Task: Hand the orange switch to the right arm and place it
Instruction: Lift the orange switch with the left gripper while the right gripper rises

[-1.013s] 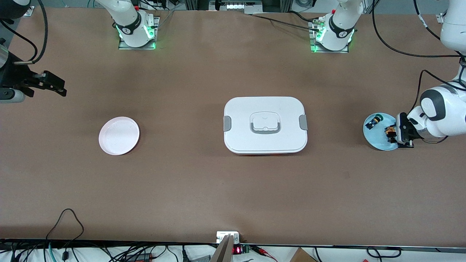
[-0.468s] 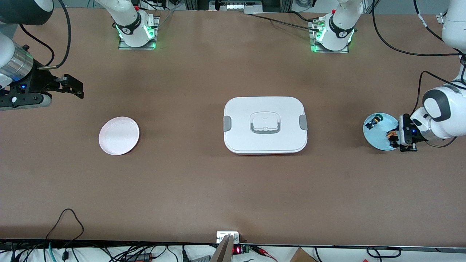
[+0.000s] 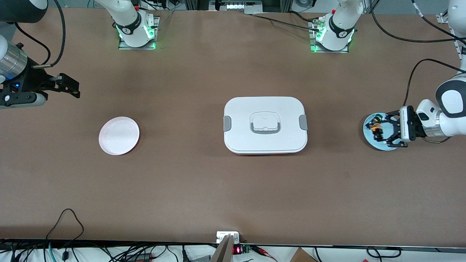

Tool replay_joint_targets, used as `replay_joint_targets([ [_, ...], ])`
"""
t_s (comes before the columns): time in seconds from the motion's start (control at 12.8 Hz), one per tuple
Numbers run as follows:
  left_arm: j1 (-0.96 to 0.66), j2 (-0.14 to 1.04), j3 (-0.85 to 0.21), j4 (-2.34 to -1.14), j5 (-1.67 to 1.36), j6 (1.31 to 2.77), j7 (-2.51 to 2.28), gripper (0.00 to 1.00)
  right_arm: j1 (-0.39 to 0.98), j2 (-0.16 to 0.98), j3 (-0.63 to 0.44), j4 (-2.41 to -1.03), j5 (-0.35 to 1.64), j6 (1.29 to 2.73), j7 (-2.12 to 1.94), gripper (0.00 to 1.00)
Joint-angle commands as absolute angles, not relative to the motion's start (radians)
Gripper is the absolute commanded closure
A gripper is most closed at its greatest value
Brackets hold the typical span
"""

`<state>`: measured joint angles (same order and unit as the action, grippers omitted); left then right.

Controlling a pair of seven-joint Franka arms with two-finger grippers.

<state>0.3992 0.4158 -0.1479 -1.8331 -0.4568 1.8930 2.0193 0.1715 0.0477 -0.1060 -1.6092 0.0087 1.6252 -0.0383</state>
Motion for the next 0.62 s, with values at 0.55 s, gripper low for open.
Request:
replay_joint_targets([
  [0.55, 0.043, 0.311, -0.146, -1.856, -1.375, 1.526, 1.956, 1.0, 0.17, 0.184, -0.107, -1.598, 0.726, 1.612, -0.054, 0.0],
])
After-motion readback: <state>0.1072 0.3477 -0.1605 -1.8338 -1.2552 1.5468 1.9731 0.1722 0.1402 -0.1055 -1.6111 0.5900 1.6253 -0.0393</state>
